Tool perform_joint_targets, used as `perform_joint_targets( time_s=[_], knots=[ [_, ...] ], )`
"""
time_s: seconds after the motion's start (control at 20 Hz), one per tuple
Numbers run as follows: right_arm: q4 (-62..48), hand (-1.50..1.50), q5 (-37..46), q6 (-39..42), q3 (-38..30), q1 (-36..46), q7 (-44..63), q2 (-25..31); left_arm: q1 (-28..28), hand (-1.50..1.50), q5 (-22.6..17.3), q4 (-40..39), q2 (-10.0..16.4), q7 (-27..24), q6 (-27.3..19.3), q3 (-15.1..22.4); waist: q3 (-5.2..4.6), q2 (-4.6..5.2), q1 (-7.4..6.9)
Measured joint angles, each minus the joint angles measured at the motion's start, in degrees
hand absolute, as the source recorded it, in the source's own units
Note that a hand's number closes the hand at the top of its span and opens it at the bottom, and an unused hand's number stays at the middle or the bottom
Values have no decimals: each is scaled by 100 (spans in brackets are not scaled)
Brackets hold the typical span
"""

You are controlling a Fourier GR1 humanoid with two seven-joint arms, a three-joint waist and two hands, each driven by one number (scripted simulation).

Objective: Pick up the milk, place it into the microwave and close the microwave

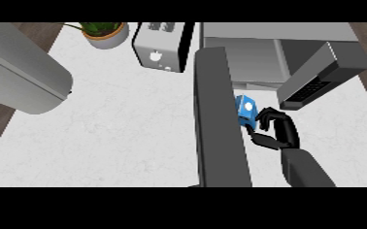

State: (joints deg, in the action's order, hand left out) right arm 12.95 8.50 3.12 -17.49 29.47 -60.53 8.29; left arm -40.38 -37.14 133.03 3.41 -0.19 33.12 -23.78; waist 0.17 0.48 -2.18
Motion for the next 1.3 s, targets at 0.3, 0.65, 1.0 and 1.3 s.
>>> perform_joint_targets(
  time_s=[0.3, 0.65, 1.0, 1.3],
  knots=[
    [16, 150, 76, 26, 84, 20, -15, -81, -58, -150, -63, -3, -76, -1, 32, -15, -2, -10, 27],
    [80, 150, 147, -152, 93, 375, 73, -14, -60, -150, -281, -110, 24, 5, 176, -217, -2, -9, 29],
    [-59, 150, 159, -284, 17, 1119, 432, 228, -9, -150, -425, -102, -15, 78, 256, -231, -2, 11, -10],
    [-304, 150, 190, -572, -52, 1721, 830, 347, 263, -150, -433, -92, 61, 221, 98, -172, 4, 71, -115]
  ],
)
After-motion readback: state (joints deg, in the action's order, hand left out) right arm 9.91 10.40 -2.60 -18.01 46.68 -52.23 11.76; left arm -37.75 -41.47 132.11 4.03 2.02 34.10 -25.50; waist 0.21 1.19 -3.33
